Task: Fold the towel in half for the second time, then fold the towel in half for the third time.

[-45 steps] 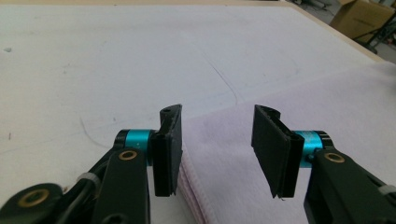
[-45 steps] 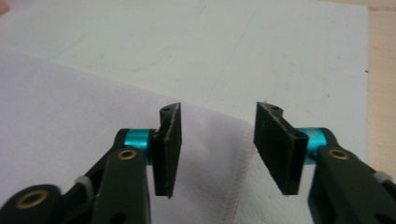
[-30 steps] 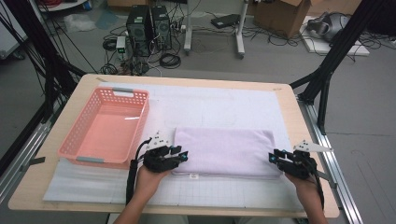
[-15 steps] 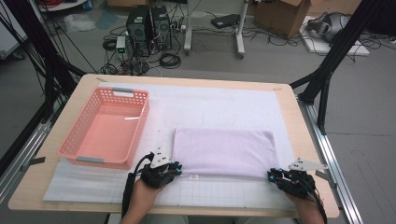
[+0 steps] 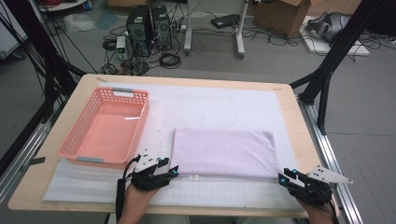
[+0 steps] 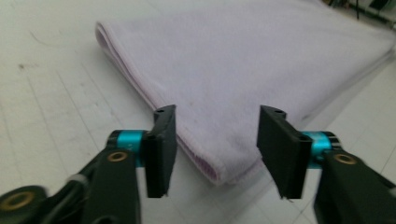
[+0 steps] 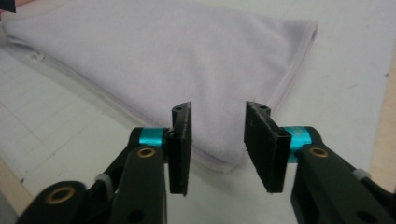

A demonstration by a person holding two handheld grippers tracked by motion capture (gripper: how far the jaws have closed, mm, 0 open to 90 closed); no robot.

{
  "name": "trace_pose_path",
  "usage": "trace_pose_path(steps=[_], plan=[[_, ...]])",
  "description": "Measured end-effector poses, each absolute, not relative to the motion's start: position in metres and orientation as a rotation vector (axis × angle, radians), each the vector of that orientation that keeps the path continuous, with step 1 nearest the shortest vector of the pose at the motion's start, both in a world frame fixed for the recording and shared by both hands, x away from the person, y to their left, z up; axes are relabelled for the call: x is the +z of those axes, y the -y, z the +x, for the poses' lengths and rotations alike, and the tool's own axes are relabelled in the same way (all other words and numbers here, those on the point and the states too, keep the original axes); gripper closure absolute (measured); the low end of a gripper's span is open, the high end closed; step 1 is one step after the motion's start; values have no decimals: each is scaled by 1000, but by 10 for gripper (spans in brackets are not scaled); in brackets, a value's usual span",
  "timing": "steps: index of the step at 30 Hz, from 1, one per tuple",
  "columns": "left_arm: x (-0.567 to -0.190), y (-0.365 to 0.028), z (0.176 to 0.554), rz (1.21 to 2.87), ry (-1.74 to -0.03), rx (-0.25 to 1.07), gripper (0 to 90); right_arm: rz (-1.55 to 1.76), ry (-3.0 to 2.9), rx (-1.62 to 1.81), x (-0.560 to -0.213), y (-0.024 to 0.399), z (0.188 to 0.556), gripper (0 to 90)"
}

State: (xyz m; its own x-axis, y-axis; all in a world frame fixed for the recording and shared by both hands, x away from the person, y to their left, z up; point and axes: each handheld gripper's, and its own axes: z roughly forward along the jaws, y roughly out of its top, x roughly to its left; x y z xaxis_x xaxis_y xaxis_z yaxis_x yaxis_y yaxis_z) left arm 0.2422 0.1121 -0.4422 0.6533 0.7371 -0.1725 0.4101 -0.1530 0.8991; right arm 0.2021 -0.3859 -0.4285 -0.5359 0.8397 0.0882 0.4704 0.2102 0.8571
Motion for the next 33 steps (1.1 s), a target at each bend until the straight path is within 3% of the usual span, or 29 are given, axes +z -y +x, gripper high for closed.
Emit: trace_pose_path(steps=[13, 19, 33], plan=[[-435, -115, 239, 1664, -922, 419, 206, 1236, -2009, 1272, -424, 380, 205, 270], [-435, -118, 239, 1665, -917, 432, 210, 1231, -2011, 1260, -425, 379, 208, 212], [-438, -118, 241, 1691, -934, 425, 232, 1235, -2005, 1266, -425, 379, 210, 212]])
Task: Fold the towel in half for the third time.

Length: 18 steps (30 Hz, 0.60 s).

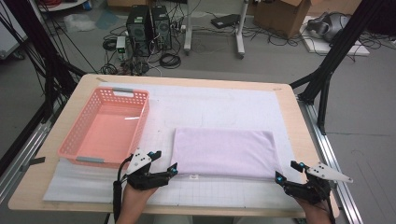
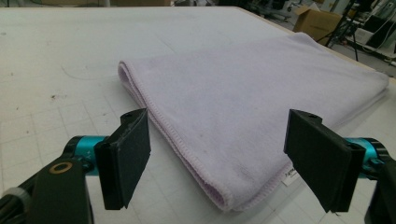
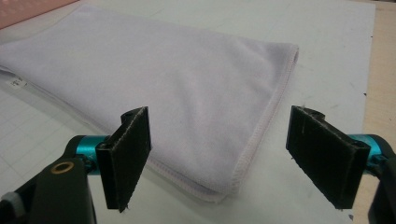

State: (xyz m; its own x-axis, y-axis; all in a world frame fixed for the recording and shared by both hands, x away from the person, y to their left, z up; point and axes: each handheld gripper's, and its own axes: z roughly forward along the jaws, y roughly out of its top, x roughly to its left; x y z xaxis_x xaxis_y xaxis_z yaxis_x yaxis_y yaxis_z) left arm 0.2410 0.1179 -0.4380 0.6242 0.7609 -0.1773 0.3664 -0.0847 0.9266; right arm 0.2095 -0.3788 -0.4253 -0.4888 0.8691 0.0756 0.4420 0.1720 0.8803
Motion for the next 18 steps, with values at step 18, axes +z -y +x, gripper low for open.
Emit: trace_pose_path(steps=[18], plan=[[-448, -108, 249, 1755, -995, 329, 290, 1226, -2039, 1255, -428, 373, 213, 212]])
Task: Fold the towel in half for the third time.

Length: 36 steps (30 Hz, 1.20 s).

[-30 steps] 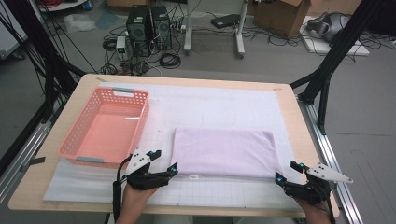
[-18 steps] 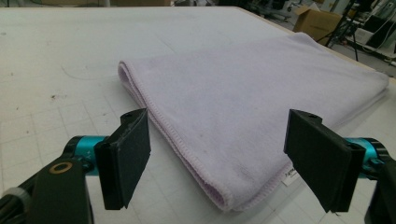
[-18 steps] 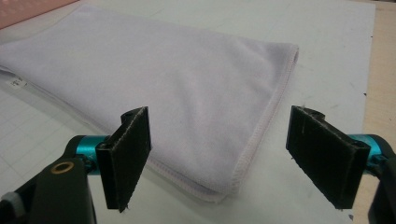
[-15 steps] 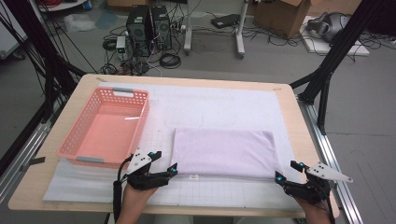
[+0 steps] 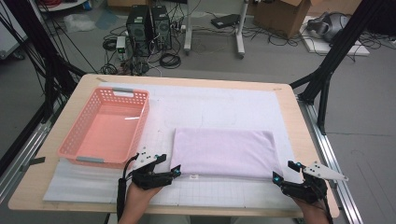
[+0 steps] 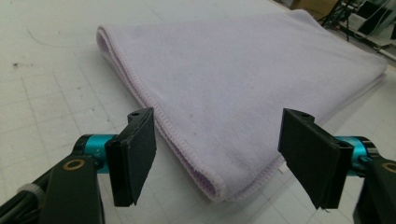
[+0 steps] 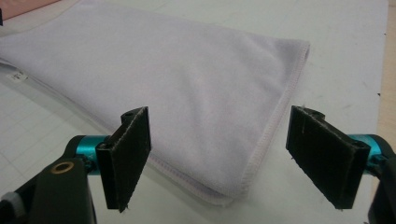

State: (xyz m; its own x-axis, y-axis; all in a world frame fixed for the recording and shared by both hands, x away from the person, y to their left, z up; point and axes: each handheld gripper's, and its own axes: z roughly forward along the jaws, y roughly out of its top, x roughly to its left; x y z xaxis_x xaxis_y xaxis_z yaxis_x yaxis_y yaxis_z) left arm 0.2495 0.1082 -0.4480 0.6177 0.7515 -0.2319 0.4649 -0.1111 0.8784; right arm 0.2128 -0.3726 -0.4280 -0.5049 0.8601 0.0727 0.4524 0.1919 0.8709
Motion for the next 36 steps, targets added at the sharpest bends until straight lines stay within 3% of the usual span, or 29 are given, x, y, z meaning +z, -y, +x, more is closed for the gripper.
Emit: trace_pose_path(steps=[11, 27, 36], plan=[[-452, -105, 254, 1827, -1085, 310, 373, 1208, -2061, 1258, -428, 356, 224, 212], [-454, -95, 263, 1869, -1107, 239, 412, 1130, -2124, 1284, -423, 321, 256, 213], [-453, -91, 262, 1893, -1114, 275, 591, 1069, -2181, 1340, -411, 283, 291, 218]])
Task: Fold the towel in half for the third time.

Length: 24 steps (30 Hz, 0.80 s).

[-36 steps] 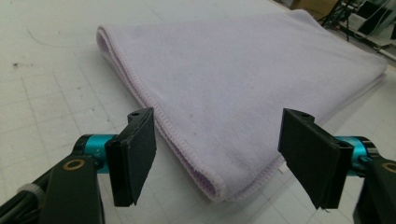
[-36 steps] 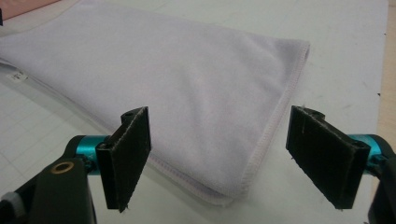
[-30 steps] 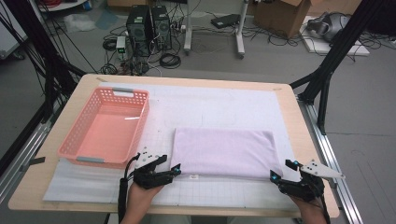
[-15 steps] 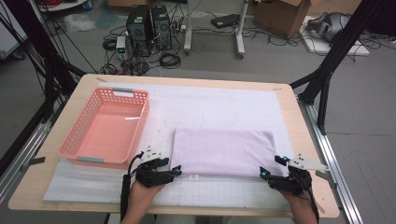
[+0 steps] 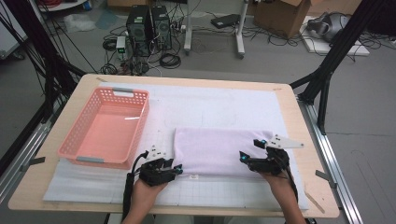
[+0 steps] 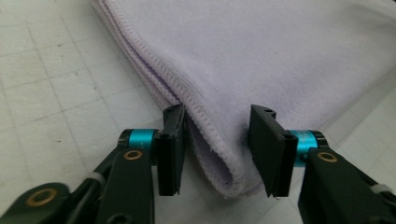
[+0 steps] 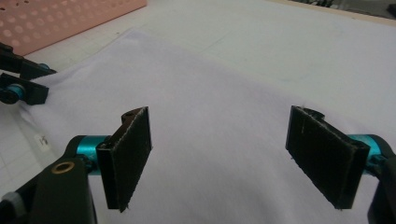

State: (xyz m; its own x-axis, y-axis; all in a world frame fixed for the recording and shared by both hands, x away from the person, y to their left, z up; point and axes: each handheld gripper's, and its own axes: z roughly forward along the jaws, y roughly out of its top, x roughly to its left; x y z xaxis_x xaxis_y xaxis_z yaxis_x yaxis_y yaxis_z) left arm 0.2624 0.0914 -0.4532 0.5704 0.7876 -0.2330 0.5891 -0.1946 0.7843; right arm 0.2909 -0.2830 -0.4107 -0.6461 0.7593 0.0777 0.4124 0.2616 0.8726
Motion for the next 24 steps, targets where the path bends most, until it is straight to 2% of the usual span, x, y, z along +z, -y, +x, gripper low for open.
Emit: trace_pose_path(steps=[6, 18, 24], plan=[[-453, -92, 263, 1889, -1111, 233, 767, 1039, -2257, 1320, -406, 255, 318, 221], [-454, -97, 261, 1842, -1126, 200, 797, 967, -2472, 1275, -414, 189, 371, 236], [-454, -98, 260, 1827, -1131, 192, 798, 919, -2509, 1258, -416, 166, 389, 308]])
